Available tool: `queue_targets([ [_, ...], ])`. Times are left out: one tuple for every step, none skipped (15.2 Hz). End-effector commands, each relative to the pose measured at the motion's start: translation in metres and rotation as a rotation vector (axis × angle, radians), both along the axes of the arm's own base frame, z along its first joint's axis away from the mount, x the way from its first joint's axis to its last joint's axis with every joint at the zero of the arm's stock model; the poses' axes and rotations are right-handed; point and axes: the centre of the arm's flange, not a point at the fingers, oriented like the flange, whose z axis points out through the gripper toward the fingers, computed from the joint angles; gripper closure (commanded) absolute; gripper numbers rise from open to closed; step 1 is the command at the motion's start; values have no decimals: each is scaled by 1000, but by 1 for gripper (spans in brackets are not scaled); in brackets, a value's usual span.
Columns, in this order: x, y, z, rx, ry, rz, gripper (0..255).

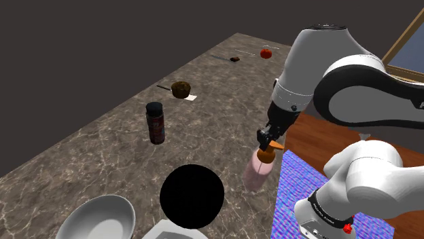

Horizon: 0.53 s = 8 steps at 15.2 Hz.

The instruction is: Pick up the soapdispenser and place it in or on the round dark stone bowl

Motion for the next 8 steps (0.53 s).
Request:
queue_targets([
  [1,0,11,0,0,0,255],
  [1,0,16,0,0,0,255],
  [1,0,21,0,0,0,255],
  [1,0,27,0,0,0,255],
  [1,0,32,0,0,0,255],
  [1,0,37,0,0,0,255],
  [1,0,43,0,0,0,255],
  [1,0,48,0,0,0,255],
])
